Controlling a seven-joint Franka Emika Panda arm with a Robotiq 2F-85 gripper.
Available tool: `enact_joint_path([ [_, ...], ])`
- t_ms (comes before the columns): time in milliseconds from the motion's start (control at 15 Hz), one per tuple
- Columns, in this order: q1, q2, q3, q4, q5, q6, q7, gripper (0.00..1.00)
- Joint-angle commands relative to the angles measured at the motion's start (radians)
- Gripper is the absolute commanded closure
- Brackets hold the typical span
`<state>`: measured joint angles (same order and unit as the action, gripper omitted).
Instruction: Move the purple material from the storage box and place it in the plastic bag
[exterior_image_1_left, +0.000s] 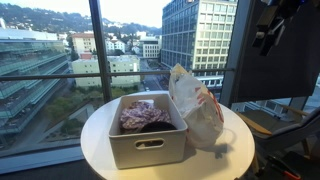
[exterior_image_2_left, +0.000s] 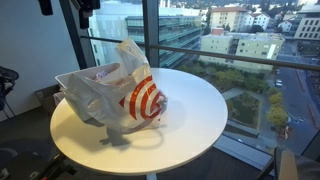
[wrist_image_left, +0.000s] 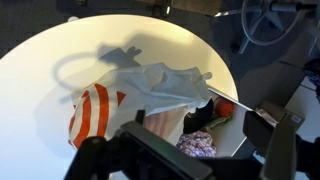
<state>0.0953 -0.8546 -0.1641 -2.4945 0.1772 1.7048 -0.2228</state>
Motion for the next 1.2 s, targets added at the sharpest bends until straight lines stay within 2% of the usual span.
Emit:
enact_joint_path([
  [0, 0.004, 0.049, 0.027, 0.037, 0.038, 0.022, -0.019, 0.0],
  [267, 0.047, 0.181, 0.101, 0.144, 0.032, 0.112, -0.024, 0.0],
  [800, 0.159, 0.534, 0.227, 0.316, 0.107, 0.402, -0.071, 0.0],
  [1133, 0.196, 0.734, 0.331, 0.374, 0.033, 0.591, -0.132, 0.0],
])
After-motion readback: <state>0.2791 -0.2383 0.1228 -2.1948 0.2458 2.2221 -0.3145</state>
